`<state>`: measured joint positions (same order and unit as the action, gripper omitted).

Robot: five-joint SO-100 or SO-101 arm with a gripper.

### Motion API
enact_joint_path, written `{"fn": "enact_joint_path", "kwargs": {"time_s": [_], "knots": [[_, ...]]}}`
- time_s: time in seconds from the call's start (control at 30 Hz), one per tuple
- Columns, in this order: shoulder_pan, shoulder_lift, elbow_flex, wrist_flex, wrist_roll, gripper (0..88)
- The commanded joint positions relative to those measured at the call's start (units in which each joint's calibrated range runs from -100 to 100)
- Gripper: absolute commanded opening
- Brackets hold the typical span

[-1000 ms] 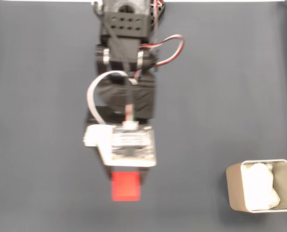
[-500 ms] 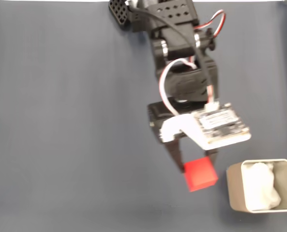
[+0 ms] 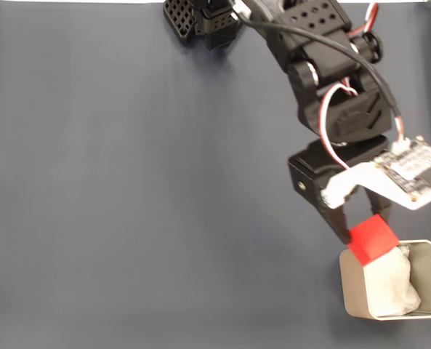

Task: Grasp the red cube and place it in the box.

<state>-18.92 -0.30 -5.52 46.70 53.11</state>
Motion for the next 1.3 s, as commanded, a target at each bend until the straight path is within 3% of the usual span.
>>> {"fn": "enact_joint_path", "kwargs": {"time_s": [0.0, 0.6, 1.27], "knots": [[-1.5, 2.3, -7.5, -1.1, 0.4, 4.7], [-3.2, 20.4, -28.7, -1.1, 0.3, 4.6], [-4.2, 22.7, -30.0, -1.2, 0.3, 4.9]]}}
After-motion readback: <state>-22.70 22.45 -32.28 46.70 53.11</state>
